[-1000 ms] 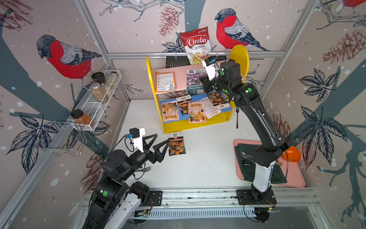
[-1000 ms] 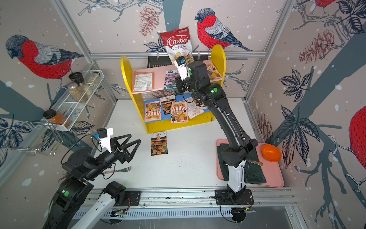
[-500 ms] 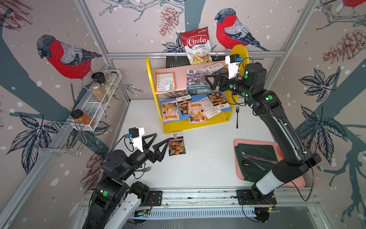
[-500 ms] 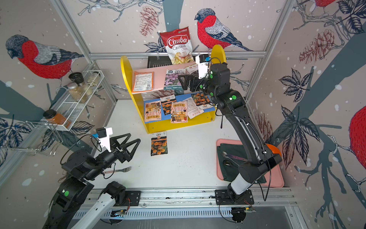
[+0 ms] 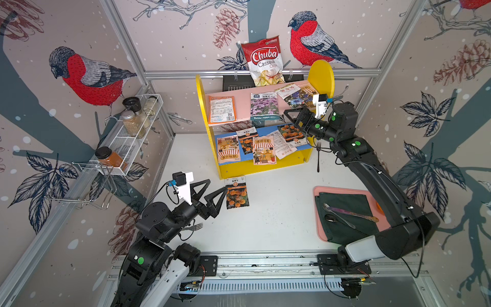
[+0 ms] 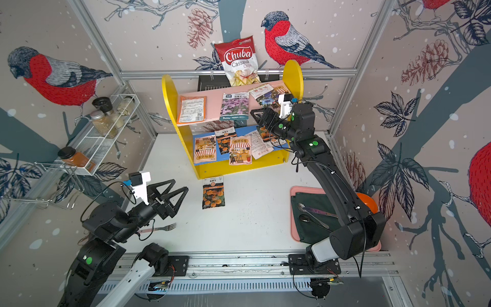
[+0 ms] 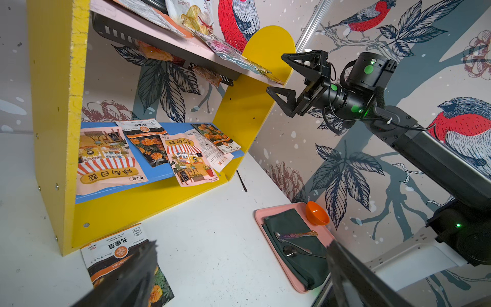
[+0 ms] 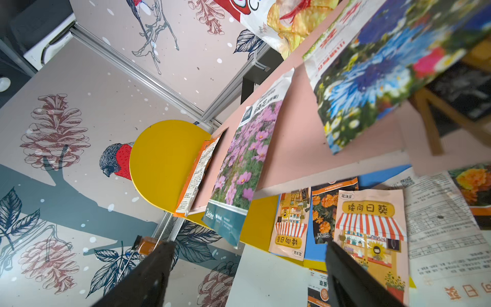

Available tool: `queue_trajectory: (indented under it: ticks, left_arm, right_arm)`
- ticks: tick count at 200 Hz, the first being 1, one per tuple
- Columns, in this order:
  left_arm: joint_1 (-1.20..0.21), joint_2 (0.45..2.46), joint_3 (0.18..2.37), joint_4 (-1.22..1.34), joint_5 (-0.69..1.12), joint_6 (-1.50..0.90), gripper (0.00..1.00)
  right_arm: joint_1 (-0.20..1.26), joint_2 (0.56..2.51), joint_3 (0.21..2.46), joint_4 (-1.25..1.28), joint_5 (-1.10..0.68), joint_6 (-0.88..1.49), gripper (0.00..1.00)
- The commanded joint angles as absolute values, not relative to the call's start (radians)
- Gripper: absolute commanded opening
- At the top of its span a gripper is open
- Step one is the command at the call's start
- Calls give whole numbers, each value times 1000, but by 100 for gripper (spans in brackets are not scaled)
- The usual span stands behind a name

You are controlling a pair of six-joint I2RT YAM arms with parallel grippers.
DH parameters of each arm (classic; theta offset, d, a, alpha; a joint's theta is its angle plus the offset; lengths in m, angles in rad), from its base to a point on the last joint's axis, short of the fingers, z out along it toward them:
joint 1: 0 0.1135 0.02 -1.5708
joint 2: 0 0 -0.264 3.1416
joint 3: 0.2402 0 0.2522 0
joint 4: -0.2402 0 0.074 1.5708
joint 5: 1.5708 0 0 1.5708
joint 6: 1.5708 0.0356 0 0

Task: Take the seed bag off the shelf
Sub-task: Pick up the seed packet from the shelf.

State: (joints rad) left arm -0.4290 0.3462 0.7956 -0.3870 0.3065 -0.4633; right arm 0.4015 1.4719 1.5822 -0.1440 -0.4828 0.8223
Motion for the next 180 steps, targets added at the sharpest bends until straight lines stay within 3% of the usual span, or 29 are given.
queue_trajectory:
  ticks: [1,52,180]
  left_arm:
    - [-428,334,791,-365,309,-451,99]
    - [-428,310,794,-396,298,-439,99]
    - [-428,293,802,-424,285,-427,99]
  right_arm:
    - [410,1472,1574,-38,-515,895,84]
    - [440,1530,1602,-5,-521,923,73]
    - [468,1621,1652,67,-567,978,56]
